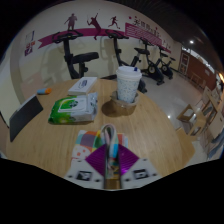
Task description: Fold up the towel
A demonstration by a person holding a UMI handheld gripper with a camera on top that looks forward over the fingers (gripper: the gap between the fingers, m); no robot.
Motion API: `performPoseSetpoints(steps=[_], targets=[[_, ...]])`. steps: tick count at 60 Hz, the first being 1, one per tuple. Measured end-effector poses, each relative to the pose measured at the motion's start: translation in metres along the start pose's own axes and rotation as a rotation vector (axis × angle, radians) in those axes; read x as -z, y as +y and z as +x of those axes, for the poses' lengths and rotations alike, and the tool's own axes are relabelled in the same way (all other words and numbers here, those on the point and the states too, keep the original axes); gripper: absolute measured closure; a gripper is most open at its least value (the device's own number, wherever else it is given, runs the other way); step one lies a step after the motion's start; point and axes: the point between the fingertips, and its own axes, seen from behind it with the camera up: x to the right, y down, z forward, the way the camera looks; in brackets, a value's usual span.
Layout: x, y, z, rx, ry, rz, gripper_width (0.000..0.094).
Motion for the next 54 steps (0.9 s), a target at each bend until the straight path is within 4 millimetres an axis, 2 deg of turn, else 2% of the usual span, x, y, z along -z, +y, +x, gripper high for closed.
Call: performPoseSetpoints(steps=[6, 8, 11, 13, 17, 24, 30, 36, 41, 48, 54], targets=[[0.020, -0.005, 0.000, -0.005, -0.013, -0.004, 0.0077], [0.034, -0.008, 0.002, 0.008, -0.009, 0.008, 0.0126], [0.056, -0.014, 0.003, 0.032, 0.002, 0.025, 0.0070], [0.073, -0.018, 0.002, 0.042, 0.006, 0.034, 0.0075], [0.119, -0.015, -0.007, 0.058, -0.015, 0.036, 0.0081], [0.195, 0.002, -0.020, 0.053, -0.041, 0.030, 0.0076], [0.248, 0.027, -0.024, 0.048, -0.030, 0.013, 0.0079], [0.279, 0.053, -0.027, 0.022, -0.020, -0.004, 0.0077], [0.294, 0.065, -0.029, 0.030, -0.007, 0.005, 0.0081], [0.303, 0.068, -0.033, 0.057, -0.010, 0.029, 0.0083], [0.302, 0.067, -0.039, 0.041, -0.020, 0.028, 0.0080]])
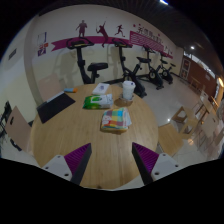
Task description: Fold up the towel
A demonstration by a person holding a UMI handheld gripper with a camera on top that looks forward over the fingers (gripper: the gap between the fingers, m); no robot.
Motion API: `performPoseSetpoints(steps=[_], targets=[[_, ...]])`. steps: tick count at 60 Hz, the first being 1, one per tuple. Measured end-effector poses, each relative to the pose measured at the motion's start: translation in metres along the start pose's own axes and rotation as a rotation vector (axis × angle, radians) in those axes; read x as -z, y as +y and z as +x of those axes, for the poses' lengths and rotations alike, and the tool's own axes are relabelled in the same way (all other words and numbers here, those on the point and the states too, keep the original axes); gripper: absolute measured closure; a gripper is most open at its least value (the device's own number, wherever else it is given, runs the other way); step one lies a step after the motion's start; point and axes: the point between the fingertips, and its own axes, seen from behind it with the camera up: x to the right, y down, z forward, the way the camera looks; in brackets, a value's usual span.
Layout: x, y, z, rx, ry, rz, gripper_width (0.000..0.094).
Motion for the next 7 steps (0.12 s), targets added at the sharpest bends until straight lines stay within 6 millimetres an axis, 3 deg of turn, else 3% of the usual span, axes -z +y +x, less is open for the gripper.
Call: performPoseSetpoints(steps=[7], targets=[[-0.0003, -0.0049, 0.0039, -0.009, 0.022, 0.013, 0.0080]])
